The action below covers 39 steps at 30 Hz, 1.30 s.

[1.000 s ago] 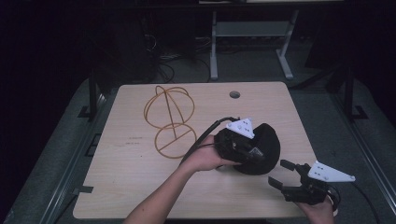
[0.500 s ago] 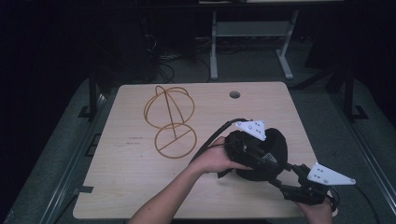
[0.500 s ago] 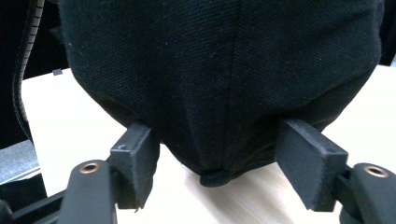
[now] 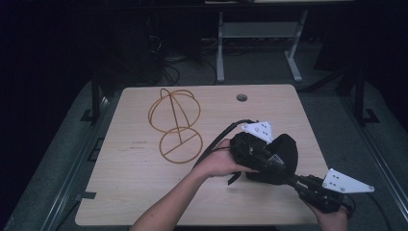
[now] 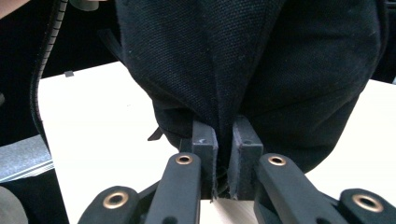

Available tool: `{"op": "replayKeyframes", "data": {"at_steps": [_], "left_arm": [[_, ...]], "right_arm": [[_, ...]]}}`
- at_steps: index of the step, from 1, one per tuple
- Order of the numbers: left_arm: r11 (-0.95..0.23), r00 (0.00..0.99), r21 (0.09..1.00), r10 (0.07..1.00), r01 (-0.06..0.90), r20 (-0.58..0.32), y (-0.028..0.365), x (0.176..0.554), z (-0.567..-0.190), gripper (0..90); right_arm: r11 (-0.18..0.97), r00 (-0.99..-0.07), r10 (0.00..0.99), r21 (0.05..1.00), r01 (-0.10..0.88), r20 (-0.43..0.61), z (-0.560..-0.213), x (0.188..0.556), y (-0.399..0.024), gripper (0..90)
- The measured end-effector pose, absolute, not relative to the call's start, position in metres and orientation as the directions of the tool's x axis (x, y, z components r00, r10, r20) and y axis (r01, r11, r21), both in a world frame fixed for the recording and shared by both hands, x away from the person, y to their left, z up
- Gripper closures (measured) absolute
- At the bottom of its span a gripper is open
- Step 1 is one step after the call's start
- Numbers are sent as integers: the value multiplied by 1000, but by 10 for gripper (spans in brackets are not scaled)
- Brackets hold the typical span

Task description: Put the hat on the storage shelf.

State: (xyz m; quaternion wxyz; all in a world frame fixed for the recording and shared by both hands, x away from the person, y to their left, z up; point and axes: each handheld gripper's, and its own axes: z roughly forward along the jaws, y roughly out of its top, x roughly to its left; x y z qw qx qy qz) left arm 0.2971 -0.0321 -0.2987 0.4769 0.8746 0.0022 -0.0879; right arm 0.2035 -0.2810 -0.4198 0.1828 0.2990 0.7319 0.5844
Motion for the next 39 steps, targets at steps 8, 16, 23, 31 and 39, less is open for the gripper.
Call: {"op": "replayKeyframes", "data": {"at_steps": [8,16,23,31,39], "left_arm": [[-592,995,801,21,90,-96,-25,299,-297,694],[-640,995,765,96,70,-11,-9,299,-287,547],[-627,991,774,133,82,3,13,296,-283,463],[-617,986,782,167,84,26,38,288,-287,449],[-619,979,779,199,99,34,62,283,-306,436]], "right_arm": [[151,-754,645,948,281,120,-413,213,-280,837],[169,-753,643,932,319,141,-407,228,-273,842],[172,-749,642,922,347,162,-404,234,-273,844],[156,-746,641,922,355,178,-394,240,-283,845],[152,-735,656,925,348,169,-378,245,-301,845]]}}
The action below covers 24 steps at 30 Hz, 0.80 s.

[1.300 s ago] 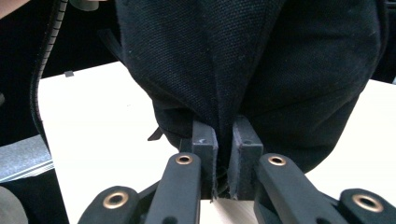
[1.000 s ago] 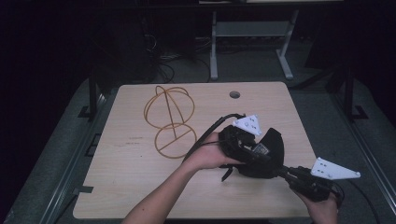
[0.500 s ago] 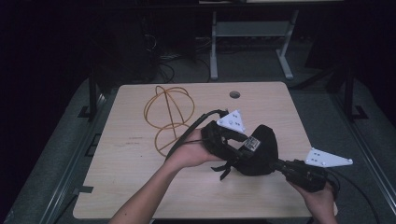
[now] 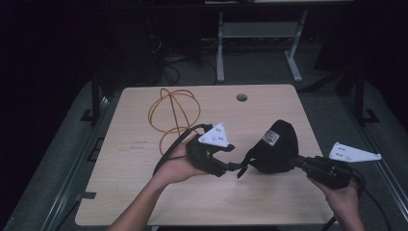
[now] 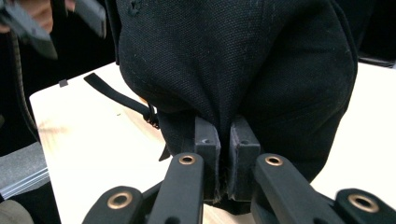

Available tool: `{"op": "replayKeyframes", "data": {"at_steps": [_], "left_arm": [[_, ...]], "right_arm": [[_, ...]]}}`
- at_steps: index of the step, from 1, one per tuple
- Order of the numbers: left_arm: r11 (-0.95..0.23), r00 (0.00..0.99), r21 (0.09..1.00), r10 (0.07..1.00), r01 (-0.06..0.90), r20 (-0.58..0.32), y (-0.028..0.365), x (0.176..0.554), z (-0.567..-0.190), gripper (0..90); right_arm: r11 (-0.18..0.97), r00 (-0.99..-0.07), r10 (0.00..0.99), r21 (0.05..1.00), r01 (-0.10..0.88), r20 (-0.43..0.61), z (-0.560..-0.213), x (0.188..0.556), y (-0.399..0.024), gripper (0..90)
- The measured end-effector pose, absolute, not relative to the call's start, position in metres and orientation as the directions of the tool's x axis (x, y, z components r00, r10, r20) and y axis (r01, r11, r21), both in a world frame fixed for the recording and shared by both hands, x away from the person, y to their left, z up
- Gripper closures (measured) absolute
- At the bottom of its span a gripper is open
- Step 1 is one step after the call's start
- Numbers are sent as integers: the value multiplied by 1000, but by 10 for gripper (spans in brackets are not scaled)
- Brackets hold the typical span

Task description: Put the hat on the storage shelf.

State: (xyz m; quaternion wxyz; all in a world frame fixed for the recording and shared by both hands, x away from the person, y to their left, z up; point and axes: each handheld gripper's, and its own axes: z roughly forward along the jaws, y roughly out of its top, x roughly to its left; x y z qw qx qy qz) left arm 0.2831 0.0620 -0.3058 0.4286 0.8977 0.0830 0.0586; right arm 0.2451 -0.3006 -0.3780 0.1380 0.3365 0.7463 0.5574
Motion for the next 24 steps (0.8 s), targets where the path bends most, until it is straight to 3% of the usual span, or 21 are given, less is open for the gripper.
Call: {"op": "replayKeyframes", "data": {"at_steps": [24], "left_arm": [[-633,951,758,303,156,57,110,276,-367,361]], "right_arm": [[192,-753,641,919,344,148,-333,268,-309,845]]}}
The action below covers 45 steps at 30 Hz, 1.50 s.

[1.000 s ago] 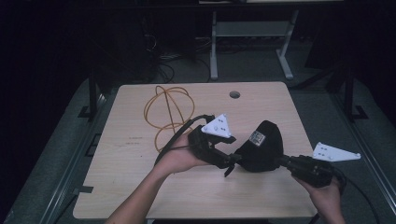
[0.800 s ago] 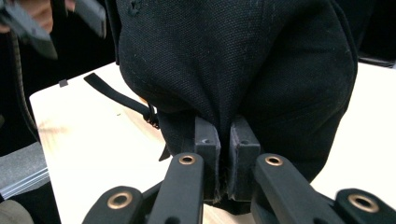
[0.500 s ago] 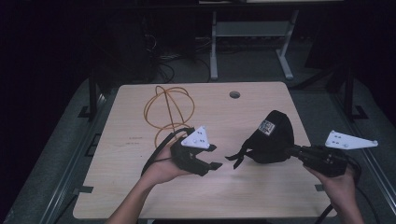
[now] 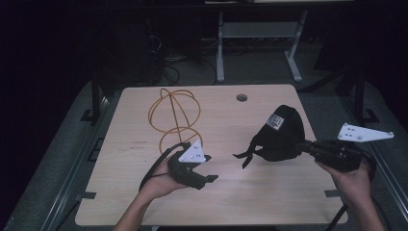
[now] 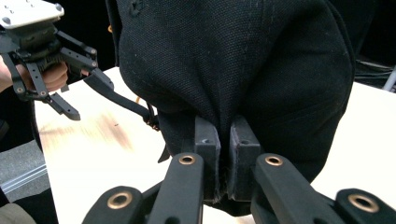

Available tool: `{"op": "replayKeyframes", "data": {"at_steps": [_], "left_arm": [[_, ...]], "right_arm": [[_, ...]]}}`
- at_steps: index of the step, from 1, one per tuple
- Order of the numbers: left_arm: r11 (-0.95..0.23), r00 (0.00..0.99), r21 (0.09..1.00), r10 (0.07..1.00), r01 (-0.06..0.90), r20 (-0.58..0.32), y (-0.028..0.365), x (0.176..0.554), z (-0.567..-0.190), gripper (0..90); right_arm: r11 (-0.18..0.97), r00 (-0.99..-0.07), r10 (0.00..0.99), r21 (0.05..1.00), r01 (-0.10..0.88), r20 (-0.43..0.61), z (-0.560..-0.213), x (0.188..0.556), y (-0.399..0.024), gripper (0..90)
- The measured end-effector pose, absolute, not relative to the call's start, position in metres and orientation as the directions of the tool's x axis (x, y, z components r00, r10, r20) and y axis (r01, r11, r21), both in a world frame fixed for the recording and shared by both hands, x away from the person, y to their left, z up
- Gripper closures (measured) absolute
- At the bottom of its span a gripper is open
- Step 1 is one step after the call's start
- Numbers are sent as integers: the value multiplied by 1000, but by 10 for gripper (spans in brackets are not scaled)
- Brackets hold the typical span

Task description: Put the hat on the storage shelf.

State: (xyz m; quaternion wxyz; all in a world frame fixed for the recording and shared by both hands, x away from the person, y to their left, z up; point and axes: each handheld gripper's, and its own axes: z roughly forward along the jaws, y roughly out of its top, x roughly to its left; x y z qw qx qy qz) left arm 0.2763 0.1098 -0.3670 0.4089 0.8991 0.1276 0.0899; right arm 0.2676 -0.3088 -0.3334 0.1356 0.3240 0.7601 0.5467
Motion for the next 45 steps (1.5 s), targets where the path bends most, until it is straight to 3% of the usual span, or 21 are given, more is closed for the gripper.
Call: {"op": "replayKeyframes", "data": {"at_steps": [17,45], "left_arm": [[-621,938,773,330,133,104,128,265,-384,344],[-629,937,762,337,153,90,132,265,-393,312]], "right_arm": [[207,-788,602,926,314,133,-299,286,-284,844],[247,-860,500,935,256,104,-251,330,-222,843]]}}
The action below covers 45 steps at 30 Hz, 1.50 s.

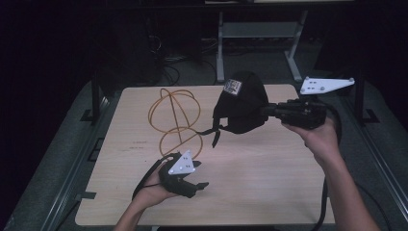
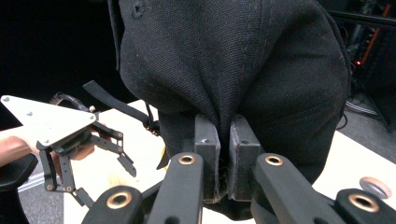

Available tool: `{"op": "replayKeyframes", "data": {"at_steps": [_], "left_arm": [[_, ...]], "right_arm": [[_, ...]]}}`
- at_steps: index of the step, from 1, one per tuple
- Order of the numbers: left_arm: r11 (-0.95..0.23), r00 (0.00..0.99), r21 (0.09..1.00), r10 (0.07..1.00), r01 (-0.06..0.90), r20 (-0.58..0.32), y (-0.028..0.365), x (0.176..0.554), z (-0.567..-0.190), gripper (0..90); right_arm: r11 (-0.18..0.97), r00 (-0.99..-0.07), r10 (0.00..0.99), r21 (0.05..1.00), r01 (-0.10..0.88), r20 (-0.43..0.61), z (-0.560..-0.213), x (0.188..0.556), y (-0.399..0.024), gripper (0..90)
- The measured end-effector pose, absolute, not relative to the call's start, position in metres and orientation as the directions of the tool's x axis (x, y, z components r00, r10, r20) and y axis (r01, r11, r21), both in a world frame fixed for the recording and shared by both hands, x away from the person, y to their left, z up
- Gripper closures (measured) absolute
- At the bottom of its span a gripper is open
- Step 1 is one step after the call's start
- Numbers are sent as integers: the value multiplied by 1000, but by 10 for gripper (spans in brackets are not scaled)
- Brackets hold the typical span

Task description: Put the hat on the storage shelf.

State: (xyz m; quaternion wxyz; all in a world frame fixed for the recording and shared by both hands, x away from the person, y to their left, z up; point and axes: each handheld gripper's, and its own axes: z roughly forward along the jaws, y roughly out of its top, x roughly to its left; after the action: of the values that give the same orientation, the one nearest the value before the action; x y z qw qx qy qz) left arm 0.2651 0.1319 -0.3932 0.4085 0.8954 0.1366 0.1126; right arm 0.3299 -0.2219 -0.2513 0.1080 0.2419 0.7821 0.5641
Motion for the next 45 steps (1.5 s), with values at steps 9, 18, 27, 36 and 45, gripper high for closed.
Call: {"op": "replayKeyframes", "data": {"at_steps": [9,18,27,36,45], "left_arm": [[-624,940,766,331,153,82,133,266,-393,313],[-634,943,762,318,136,96,135,265,-390,313],[-628,942,767,320,135,97,133,265,-392,313],[-637,945,761,310,126,103,132,265,-391,313],[-610,951,782,300,128,78,132,263,-387,313]], "right_arm": [[316,-894,439,917,242,85,-237,350,-183,843],[359,-925,370,905,226,85,-219,361,-151,843],[419,-948,309,885,202,70,-211,381,-108,843],[435,-953,296,881,187,56,-198,391,-77,844],[470,-954,300,871,147,-1,-187,401,-45,844]]}}
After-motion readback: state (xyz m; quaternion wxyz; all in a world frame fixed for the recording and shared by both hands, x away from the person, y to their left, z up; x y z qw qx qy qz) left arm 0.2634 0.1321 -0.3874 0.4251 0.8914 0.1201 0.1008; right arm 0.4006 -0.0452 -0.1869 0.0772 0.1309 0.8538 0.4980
